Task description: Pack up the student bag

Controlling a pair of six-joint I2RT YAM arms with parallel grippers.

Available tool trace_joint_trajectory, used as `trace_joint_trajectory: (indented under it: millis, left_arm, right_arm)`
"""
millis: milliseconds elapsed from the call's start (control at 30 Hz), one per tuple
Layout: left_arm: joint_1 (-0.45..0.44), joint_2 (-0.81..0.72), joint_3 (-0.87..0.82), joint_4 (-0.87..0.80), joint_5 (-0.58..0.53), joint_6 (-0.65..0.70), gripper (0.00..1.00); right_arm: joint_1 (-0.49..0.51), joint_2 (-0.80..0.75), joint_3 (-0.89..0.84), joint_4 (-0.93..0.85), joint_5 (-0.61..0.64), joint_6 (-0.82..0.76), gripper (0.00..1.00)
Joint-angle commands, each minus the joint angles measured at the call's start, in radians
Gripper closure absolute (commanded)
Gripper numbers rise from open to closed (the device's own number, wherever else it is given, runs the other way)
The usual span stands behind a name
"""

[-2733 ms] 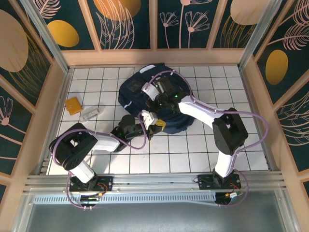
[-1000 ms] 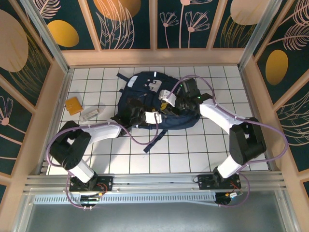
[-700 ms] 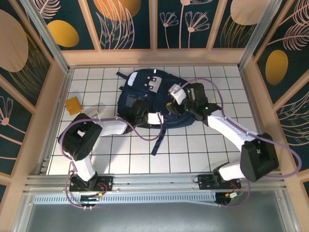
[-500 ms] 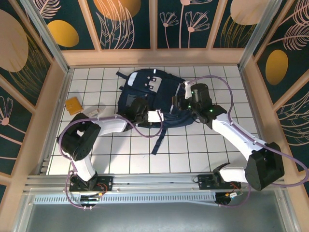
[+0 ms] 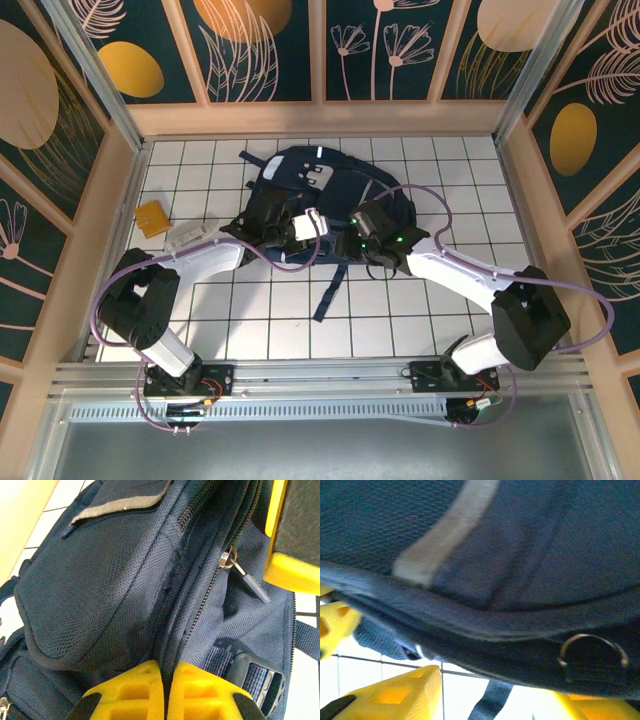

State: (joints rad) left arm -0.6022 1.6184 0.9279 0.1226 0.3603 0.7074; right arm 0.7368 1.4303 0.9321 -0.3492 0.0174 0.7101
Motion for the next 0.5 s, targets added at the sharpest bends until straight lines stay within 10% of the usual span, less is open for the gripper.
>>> trace_joint_trajectory:
  millis: [0, 467]
  left_arm:
    - [-0.006, -0.019, 0.052, 0.011, 0.108, -0.077, 1.00]
    - [0.008, 0.018, 0.128, -0.058, 0.311, -0.229, 1.00]
  right_arm:
    - [0.045, -0.022, 0.040, -0.043, 0.115, 0.039, 0.54]
    - [0.134, 0.039, 0.069, -0.004, 0.533, 0.065, 0.66]
